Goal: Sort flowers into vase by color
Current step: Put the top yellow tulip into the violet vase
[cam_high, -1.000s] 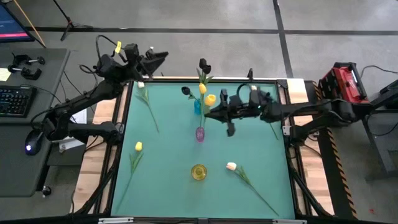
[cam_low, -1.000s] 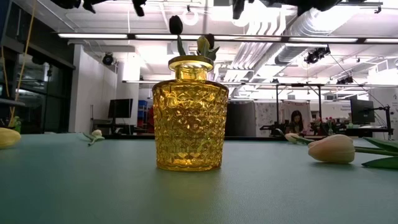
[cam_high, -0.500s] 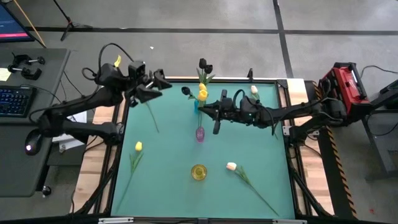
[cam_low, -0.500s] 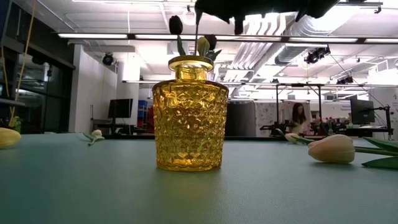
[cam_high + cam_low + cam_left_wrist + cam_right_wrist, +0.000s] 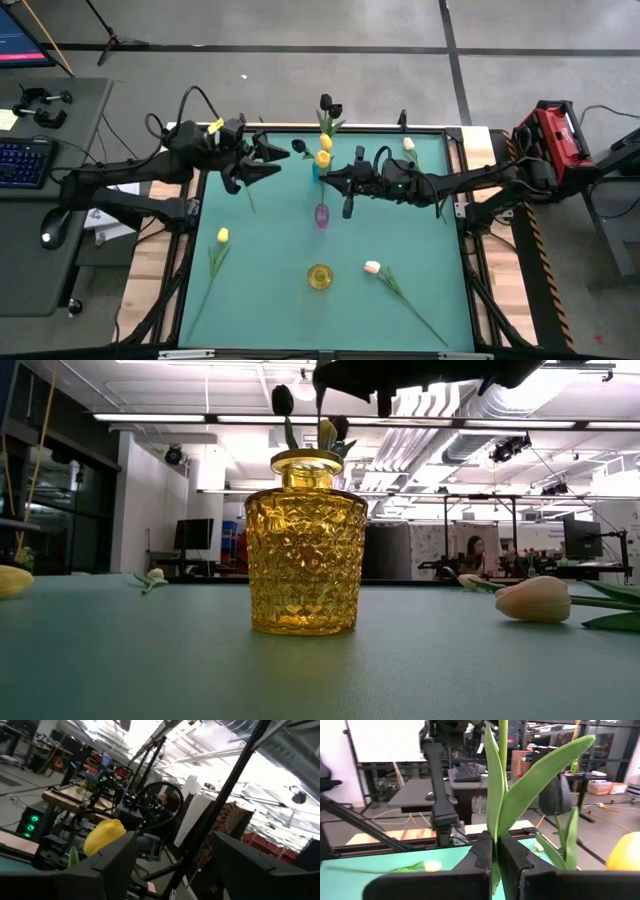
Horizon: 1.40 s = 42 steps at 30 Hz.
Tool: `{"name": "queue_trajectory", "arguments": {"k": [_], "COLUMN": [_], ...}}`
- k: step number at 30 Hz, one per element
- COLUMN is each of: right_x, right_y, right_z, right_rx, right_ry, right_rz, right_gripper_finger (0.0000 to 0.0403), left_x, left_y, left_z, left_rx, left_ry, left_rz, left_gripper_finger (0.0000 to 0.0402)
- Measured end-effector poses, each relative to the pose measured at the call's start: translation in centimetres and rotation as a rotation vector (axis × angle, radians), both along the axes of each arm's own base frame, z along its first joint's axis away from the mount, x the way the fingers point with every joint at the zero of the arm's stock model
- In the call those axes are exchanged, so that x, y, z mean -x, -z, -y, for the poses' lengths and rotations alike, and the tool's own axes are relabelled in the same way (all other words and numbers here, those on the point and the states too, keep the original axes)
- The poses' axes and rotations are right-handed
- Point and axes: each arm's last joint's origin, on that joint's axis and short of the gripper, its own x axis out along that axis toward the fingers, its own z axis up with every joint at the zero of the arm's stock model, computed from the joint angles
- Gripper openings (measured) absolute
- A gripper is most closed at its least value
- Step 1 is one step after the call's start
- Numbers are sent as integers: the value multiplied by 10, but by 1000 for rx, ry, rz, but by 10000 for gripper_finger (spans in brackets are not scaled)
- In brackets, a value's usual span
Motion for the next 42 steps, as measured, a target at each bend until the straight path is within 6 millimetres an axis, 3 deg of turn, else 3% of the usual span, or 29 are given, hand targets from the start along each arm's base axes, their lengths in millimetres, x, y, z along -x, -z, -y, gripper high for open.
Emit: {"name": "queue_trajectory", "arguments": {"k": [24, 28, 34, 38, 42], "right_x": [3, 8, 20, 37, 56], "right_y": [11, 16, 9, 3, -1], "right_z": [-6, -6, -10, -11, -12], "right_rx": [-117, -200, -239, -253, -267], "right_ry": [-116, -73, -70, -102, -96], "right_rz": [-131, -209, -256, -326, -419], "right_gripper_finger": [15, 65, 178, 243, 283], "left_x": [7, 7, 7, 7, 7], "left_y": [-19, -19, -19, -19, -19], "left_z": [13, 13, 13, 12, 12], "left_rx": [-16, -15, -16, -24, -36], "left_ry": [-73, -73, -73, -77, -81], "left_rz": [209, 208, 208, 209, 211], "left_gripper_finger": [245, 245, 245, 245, 245]}}
